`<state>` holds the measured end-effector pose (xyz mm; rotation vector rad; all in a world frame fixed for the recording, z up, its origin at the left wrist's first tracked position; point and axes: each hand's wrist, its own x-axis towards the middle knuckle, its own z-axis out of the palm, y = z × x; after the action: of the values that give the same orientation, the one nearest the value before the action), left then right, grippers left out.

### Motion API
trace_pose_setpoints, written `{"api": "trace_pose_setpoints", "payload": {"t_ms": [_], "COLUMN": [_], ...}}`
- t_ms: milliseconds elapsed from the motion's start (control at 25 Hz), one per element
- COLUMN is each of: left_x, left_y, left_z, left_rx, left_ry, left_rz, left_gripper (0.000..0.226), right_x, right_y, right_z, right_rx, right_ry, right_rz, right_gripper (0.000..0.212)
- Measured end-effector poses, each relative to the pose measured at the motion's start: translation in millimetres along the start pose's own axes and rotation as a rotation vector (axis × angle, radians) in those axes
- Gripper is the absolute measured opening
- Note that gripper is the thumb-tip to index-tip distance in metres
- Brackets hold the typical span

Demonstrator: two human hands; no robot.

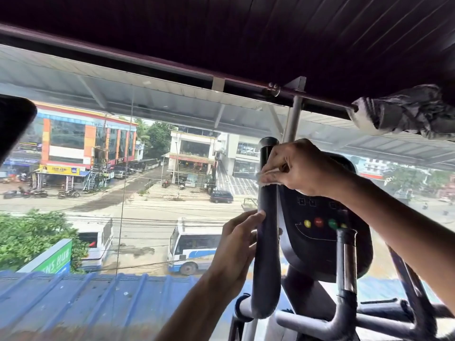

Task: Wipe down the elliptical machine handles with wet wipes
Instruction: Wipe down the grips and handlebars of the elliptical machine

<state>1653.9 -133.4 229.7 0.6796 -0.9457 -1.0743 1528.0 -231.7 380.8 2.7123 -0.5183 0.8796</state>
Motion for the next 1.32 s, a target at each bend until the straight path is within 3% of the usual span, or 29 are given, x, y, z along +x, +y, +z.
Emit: {"api": "trace_pose_setpoints", "payload": {"t_ms": [120,240,400,520,640,840,1000,1080,1240,1320], "left_x": [-3,-5,-8,-14,-19,-27,-32,-33,-34,-34], "left_y": [1,0,4,5,3,1,-1,-3,-6,-7], "left_z": [4,5,6,7,6,9,10,11,13,11], "left_rx": [0.010,0.012,0.052,0.089,0.116,0.185,0.245,0.259,0.277,0.282], "left_ry": [0.026,0.031,0.041,0.080,0.082,0.144,0.150,0.154,0.166,0.167], "left_rz": [-0.007,-0.010,-0.026,-0.061,-0.038,0.045,0.121,0.137,0.162,0.171], "left_gripper": [0.033,0.034,0.032,0.027,0.027,0.027,0.028,0.032,0.034,0.034], "right_x": [15,35,51,58,55,39,3,-15,-24,-30], "right_y": [9,11,0,0,0,-3,-24,-30,-19,-17], "right_z": [7,10,-3,-5,-9,-10,-4,1,15,17], "right_rx": [-0.088,-0.199,-0.204,-0.271,-0.193,-0.108,-0.010,0.014,-0.024,0.029], "right_ry": [0.253,0.362,0.147,0.164,-0.002,0.056,-0.266,-0.313,0.092,0.121], "right_rz": [0.031,0.059,0.110,0.099,0.091,0.120,0.047,-0.009,-0.039,-0.027], "right_gripper": [0.012,0.006,0.008,0.010,0.009,0.011,0.010,0.012,0.016,0.019]}}
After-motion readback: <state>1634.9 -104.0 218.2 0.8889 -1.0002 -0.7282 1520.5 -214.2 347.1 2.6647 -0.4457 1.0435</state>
